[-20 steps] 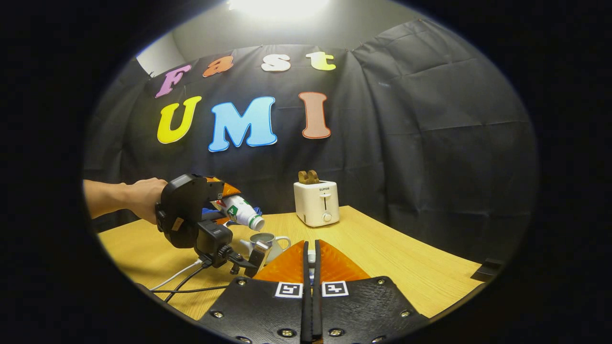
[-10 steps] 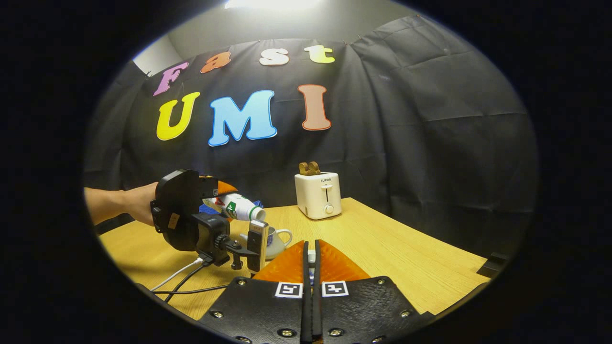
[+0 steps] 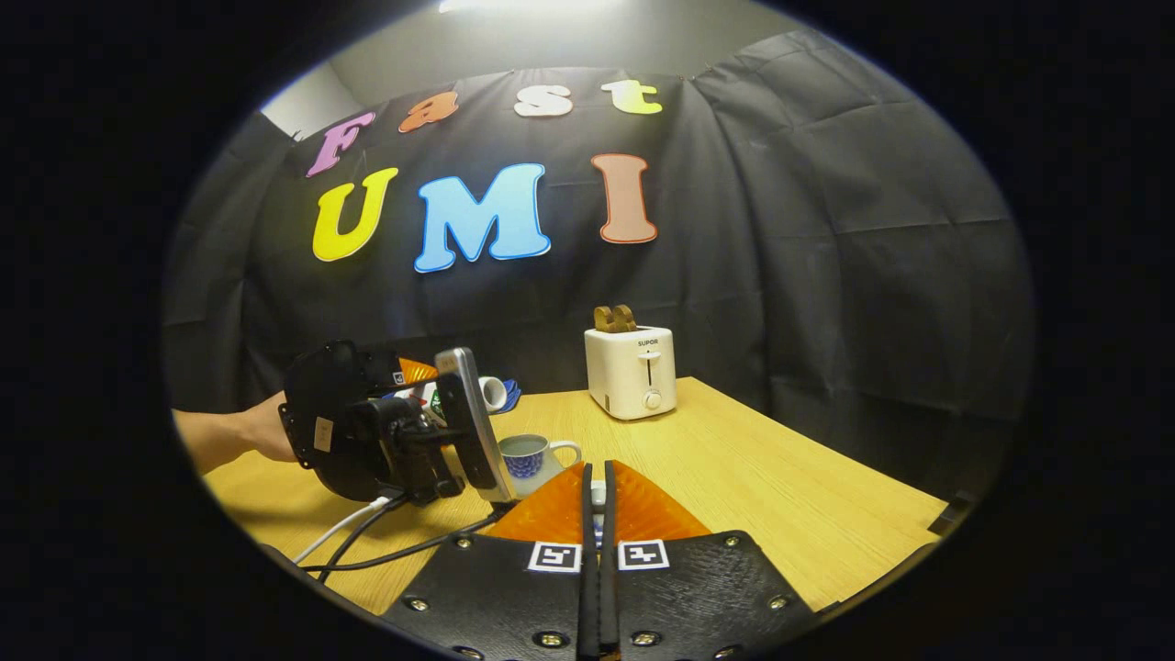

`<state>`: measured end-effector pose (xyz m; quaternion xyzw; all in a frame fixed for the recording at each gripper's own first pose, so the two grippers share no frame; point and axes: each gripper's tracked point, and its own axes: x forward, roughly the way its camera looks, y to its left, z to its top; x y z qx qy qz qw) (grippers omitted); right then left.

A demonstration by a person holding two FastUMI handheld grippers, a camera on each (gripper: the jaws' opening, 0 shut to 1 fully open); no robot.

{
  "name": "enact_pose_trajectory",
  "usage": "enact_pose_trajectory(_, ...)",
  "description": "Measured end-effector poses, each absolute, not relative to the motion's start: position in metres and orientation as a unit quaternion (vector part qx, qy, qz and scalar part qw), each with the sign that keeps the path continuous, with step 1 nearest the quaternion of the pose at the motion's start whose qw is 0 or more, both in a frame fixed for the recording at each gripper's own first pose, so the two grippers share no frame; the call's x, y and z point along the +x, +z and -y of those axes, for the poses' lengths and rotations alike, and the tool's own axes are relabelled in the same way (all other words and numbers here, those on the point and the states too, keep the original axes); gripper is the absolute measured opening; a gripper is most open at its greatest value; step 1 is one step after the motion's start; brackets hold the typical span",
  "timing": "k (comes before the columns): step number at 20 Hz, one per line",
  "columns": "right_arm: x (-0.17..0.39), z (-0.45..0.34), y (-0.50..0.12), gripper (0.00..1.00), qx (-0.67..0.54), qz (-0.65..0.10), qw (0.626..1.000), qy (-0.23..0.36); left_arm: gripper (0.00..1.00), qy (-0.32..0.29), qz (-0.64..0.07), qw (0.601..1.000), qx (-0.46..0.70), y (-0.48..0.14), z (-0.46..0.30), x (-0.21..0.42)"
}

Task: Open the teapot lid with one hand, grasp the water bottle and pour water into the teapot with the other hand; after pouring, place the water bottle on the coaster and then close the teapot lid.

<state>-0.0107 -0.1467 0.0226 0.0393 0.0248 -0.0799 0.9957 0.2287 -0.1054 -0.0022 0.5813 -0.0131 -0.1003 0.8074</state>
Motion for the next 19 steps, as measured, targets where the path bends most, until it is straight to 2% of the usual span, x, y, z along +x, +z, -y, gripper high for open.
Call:
enact_pose_trajectory(1, -0.007, 0.146, 0.024, 0.00, 0.035, -0.024, 0.996, -0.077, 0.75, -0.099, 0.009, 0.826, 0.554, -0.002, 0.101, 0.227)
enact_pose_trajectory(2, -0.002, 0.144, 0.027, 0.00, 0.033, -0.024, 0.997, -0.073, 0.69, -0.100, 0.002, 0.842, 0.529, -0.004, 0.097, 0.226)
enact_pose_trajectory(3, 0.003, 0.141, 0.030, 0.00, 0.034, -0.023, 0.997, -0.066, 0.80, -0.093, 0.000, 0.853, 0.513, -0.002, 0.091, 0.223)
enact_pose_trajectory(4, 0.008, 0.138, 0.031, 0.00, 0.034, -0.024, 0.997, -0.060, 0.75, -0.082, 0.001, 0.865, 0.495, 0.003, 0.082, 0.219)
enact_pose_trajectory(5, 0.018, 0.135, 0.035, 0.00, 0.034, -0.023, 0.998, -0.050, 0.75, -0.081, -0.004, 0.884, 0.461, 0.002, 0.075, 0.216)
enact_pose_trajectory(6, 0.026, 0.132, 0.036, 0.00, 0.035, -0.023, 0.998, -0.044, 0.80, -0.080, -0.004, 0.900, 0.429, 0.003, 0.069, 0.214)
enact_pose_trajectory(8, 0.047, 0.131, 0.034, 0.00, 0.031, -0.034, 0.998, -0.043, 0.80, -0.073, -0.002, 0.924, 0.376, 0.008, 0.058, 0.210)
enact_pose_trajectory(12, 0.091, 0.123, 0.036, 0.00, 0.025, -0.038, 0.998, -0.043, 0.80, -0.067, -0.001, 0.953, 0.295, 0.012, 0.041, 0.204)
enact_pose_trajectory(13, 0.101, 0.123, 0.035, 0.01, 0.017, -0.042, 0.998, -0.046, 0.69, -0.068, -0.005, 0.957, 0.281, 0.010, 0.037, 0.200)
enact_pose_trajectory(14, 0.109, 0.119, 0.035, 0.01, 0.010, -0.042, 0.998, -0.047, 0.80, -0.063, -0.003, 0.961, 0.268, 0.014, 0.031, 0.199)
enact_pose_trajectory(19, 0.144, 0.104, 0.031, 0.00, 0.002, -0.050, 0.998, -0.039, 0.75, -0.061, 0.005, 0.977, 0.205, 0.031, 0.011, 0.192)
